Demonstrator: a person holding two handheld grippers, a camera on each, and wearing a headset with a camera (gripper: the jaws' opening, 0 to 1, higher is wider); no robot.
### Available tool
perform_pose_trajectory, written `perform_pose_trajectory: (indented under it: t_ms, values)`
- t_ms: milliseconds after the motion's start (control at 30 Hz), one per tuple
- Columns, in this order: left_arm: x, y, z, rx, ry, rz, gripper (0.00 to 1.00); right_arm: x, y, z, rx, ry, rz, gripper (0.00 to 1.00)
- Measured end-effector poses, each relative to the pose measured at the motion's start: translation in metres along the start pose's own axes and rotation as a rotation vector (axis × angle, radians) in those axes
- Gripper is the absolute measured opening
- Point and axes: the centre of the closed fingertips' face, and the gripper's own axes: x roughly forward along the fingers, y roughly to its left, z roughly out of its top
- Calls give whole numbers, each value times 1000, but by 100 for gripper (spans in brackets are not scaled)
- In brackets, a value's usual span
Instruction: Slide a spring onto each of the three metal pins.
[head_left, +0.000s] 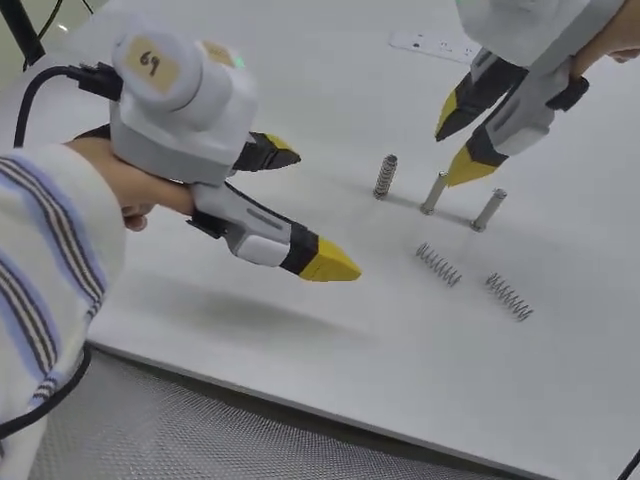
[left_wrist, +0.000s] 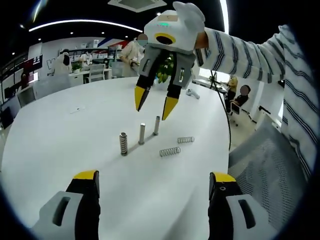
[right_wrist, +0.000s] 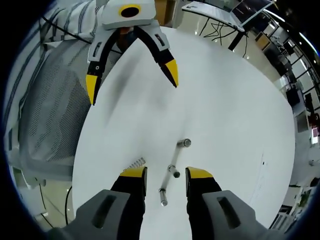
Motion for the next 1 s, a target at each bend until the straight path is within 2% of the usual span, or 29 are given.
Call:
perform_pose_trajectory:
  t_ms: [100,167,400,600,733,800,1000]
  values:
    - [-1,0,-2,-3,6,-1,87,-3,4,-8,16,1,-4,28]
    - [-2,0,-3,0,12,-2,87,-7,7,-9,46,-17,-11,29]
    - [-5,-1,-5,-14,12,-9,86,-19,15,-8,152,-120,-71,32]
    - [-4,0,-4,-9,12,-9,86,-22,24,-12,245,-201,-93,34]
    - [-4,1,-2,-17,-1,-9,86,-22,27,-22,313,-234,-125,36]
    - [-5,3,-2,-22,-3,-7,86,-23,26,-25,373,-268,-151,40]
    - [-4,4,-3,-27,-1,-4,87,-25,37,-29,432,-340,-180,48]
